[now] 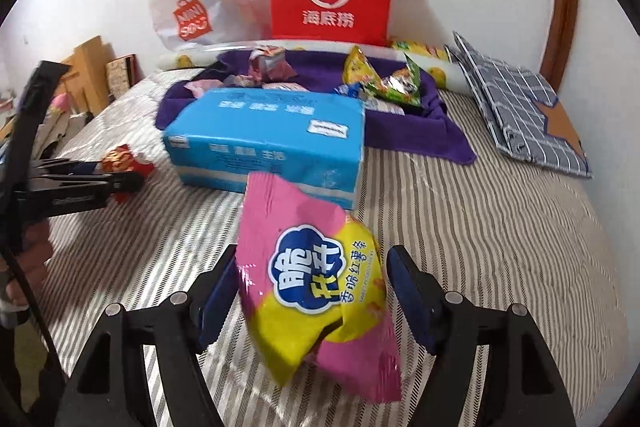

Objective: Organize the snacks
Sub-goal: 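Lift both held snacks up off the bed cover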

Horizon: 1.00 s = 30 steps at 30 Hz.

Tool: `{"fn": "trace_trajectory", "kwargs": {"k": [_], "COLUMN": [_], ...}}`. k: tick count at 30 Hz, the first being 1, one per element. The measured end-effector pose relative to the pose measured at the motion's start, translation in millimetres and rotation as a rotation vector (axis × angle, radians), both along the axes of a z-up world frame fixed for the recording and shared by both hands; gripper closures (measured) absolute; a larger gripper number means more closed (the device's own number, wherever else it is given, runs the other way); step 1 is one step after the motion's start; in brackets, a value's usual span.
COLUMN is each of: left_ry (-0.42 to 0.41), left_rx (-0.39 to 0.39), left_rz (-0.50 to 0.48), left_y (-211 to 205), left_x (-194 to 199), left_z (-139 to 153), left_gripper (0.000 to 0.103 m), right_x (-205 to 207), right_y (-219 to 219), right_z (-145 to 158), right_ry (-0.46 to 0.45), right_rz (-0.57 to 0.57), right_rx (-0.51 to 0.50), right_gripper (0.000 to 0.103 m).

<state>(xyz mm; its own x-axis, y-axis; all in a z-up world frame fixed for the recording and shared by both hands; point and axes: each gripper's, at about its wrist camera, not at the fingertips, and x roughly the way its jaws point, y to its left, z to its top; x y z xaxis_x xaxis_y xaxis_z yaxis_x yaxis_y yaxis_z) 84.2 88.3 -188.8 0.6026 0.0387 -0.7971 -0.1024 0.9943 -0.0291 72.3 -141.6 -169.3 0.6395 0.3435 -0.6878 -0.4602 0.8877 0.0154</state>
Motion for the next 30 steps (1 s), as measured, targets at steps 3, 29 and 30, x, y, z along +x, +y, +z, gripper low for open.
{"fn": "trace_trajectory", "kwargs": {"k": [3,29,30], "left_ry": [-0.020,-0.024,-0.024], "left_rx": [0.012,-0.004,-0.004], "left_rz": [0.006,-0.014,-0.014], "left_y": [-3.1,-4.7,-4.7], "left_x": [0.0,1.9,1.9], "left_z": [-1.2,-2.4,-2.4], "left_gripper": [0.049,0.041,0.041], "right_x": [-4.0,12.1,11.7], "right_y": [0.7,12.8,13.4], "right_z": [5.2,-21.6,-21.5], "right_ry": [-0.014,-0.009,-0.011], "right_rz": [0.012,-0.060,-0.060], "right_rx": [0.010,-0.011,-0.014], "right_gripper": [0.030,0.039,0.041]}}
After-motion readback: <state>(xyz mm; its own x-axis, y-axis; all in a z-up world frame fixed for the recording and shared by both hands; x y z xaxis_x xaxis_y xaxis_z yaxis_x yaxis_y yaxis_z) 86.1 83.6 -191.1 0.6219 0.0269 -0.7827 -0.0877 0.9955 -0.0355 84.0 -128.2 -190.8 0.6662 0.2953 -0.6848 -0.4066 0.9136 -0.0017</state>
